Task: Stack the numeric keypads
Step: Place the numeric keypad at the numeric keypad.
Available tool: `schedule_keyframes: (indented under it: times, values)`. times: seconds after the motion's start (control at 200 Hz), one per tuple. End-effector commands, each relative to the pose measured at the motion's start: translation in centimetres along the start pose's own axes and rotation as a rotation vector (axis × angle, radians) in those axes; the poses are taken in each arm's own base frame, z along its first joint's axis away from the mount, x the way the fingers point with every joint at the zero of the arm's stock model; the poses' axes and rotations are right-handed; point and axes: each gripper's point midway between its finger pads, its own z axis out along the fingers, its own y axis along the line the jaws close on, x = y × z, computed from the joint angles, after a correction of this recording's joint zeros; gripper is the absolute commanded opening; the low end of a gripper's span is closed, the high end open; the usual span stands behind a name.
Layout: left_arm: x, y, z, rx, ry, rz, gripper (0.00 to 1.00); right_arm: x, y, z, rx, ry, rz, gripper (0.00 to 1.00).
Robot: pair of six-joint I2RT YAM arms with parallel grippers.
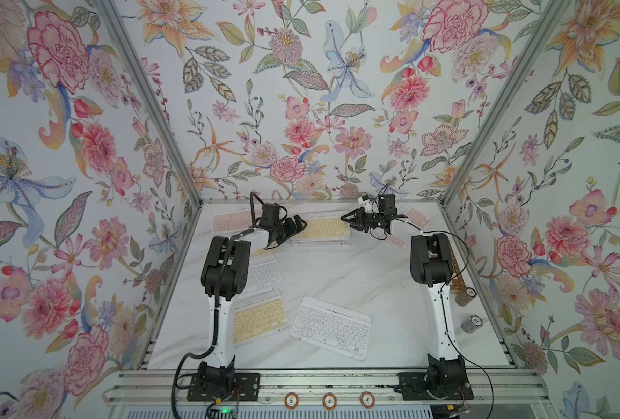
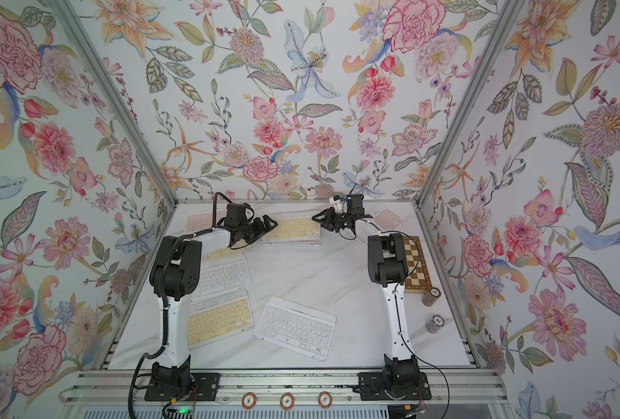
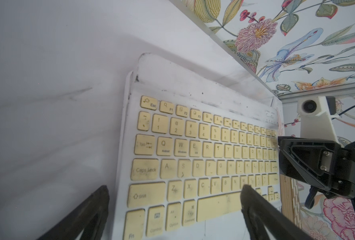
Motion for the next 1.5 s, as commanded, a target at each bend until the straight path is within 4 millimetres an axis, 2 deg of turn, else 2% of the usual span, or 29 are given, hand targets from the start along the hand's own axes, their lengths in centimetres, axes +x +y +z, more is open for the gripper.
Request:
schedule_keyframes:
  times: [0.0, 0.11, 0.205, 0.771, 0.971, 1.111, 1.391, 1.496]
  values:
    - [-0.4, -1.4, -1.4, 0.007, -0.021, 0.024, 0.99, -0.2, -0.8, 0.2, 0.028, 0.003, -0.024, 0.37]
    - [-0.3, -1.6, -1.6, 0.012, -0.023, 0.028, 0.99, -0.4, -1.1, 0.2, 0.047, 0.001, -0.034, 0.41]
    - [-0.1, -1.6, -1.6, 0.013, -0.019, 0.028, 0.99, -0.4, -1.3, 0.2, 0.067, 0.000, -0.039, 0.48]
    - [0.3, -2.0, -2.3, 0.016, -0.019, 0.033, 0.99, -0.6, -1.7, 0.2, 0.177, -0.006, -0.112, 0.59]
    - [0.2, -2.1, -2.7, 0.006, -0.021, 0.043, 0.99, -1.0, -2.2, -0.6, 0.243, -0.019, -0.139, 0.65]
    - [0.2, -1.8, -3.1, -0.021, -0.023, 0.059, 0.99, -1.1, -1.8, -1.3, 0.250, -0.027, -0.146, 0.70]
    - [0.5, -1.6, -3.7, -0.039, -0.015, 0.074, 0.99, -1.0, -1.0, -3.4, 0.298, -0.051, -0.173, 0.87]
    - [0.8, -1.9, -4.4, -0.026, -0.014, 0.067, 0.99, 0.1, -0.2, -4.2, 0.326, -0.048, -0.196, 1.00]
